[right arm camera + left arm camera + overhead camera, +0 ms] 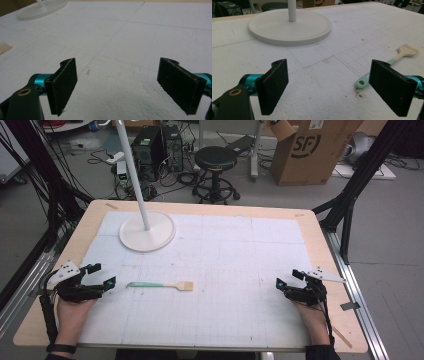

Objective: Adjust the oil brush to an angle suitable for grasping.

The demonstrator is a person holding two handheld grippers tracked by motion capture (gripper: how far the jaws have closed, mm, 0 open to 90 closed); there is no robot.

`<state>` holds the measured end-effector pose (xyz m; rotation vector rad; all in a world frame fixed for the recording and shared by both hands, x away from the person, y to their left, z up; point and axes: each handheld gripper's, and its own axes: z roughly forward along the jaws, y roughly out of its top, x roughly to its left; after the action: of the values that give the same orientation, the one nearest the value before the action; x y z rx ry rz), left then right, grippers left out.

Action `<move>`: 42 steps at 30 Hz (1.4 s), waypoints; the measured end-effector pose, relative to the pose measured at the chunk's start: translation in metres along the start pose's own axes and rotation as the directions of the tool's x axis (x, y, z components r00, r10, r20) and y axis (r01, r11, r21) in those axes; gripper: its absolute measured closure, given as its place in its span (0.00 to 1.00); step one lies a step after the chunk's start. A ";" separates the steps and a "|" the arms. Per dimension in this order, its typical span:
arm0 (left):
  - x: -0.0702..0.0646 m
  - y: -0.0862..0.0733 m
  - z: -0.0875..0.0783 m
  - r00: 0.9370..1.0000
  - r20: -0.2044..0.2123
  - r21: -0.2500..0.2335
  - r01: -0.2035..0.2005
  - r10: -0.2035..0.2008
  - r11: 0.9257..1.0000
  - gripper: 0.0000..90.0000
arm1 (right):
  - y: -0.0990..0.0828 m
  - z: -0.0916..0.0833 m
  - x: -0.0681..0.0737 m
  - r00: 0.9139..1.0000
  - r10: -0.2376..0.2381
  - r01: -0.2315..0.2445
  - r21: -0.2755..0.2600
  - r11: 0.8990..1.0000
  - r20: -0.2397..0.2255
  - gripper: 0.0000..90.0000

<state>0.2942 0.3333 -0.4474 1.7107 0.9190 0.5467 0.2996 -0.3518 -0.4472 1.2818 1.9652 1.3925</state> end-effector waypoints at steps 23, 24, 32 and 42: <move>-0.001 0.000 0.000 1.000 -0.012 0.002 -0.004 0.004 1.000 0.17 | 0.001 0.001 -0.001 1.000 -0.007 0.008 0.010 1.000 -0.013 0.17; -0.001 0.000 0.000 1.000 -0.011 0.002 -0.003 0.003 1.000 0.17 | 0.001 0.001 -0.001 1.000 -0.007 0.008 0.010 1.000 -0.013 0.17; -0.002 0.000 0.000 1.000 -0.012 0.003 -0.018 0.019 1.000 0.17 | 0.006 -0.002 0.002 0.999 -0.040 0.039 -0.035 0.999 -0.022 0.17; -0.003 0.000 0.000 1.000 -0.016 0.006 -0.021 0.021 1.000 0.17 | 0.008 -0.001 0.005 0.998 -0.062 0.062 -0.031 0.998 -0.011 0.17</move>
<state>0.2928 0.3307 -0.4472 1.7257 0.9152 0.5728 0.2994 -0.3476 -0.4388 1.1916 1.9669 1.3978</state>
